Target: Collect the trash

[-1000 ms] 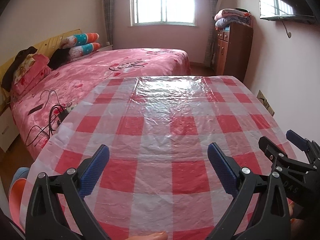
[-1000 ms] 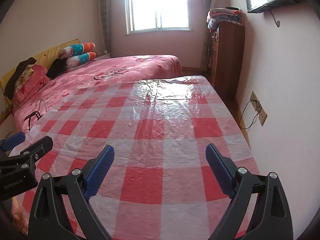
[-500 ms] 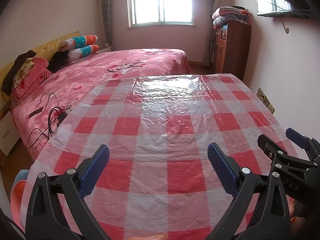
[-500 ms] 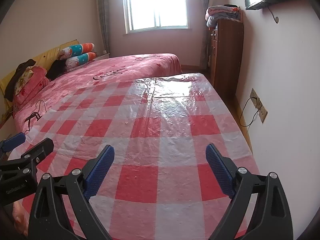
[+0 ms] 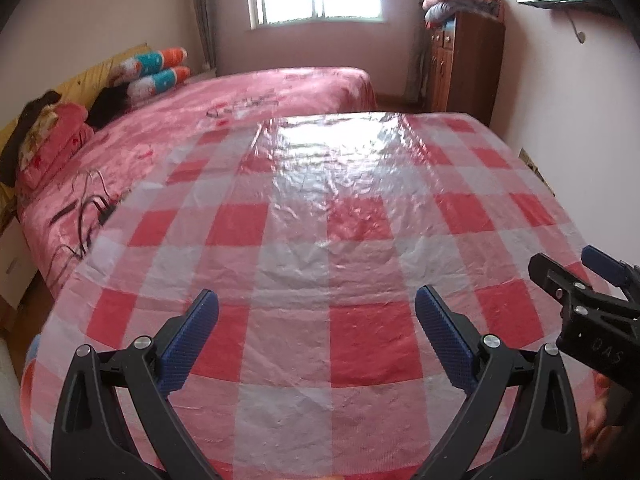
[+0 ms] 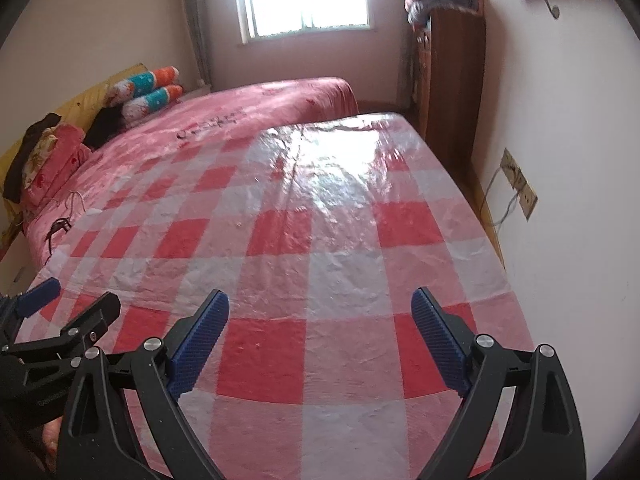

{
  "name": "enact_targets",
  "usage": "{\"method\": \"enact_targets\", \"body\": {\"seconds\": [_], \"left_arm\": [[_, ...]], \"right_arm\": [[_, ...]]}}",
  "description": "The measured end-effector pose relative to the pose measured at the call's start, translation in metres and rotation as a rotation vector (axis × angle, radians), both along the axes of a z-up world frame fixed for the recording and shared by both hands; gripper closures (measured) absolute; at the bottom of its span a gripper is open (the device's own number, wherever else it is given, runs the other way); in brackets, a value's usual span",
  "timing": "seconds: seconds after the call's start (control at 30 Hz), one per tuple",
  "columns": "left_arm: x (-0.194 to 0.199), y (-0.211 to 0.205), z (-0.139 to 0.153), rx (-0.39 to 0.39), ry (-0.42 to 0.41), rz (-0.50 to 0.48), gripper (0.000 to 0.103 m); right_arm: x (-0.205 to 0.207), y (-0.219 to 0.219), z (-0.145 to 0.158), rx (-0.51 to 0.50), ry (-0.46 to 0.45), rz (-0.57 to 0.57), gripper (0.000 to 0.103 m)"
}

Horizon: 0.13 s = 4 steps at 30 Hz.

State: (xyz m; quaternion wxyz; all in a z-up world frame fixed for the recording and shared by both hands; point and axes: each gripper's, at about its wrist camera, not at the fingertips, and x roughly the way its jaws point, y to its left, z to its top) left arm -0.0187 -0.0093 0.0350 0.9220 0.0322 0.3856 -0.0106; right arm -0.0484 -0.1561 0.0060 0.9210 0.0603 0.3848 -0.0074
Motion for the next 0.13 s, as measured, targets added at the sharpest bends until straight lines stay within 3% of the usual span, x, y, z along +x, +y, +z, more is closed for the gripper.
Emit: {"method": "enact_targets", "body": {"seconds": [0.13], "left_arm": [[0.0129,0.0013,-0.0112,-0.006,0.051,0.015,0.004]], "right_arm": [[0.0111,0.0035,-0.0106,-0.031,0.063,-0.005,0.009]]}}
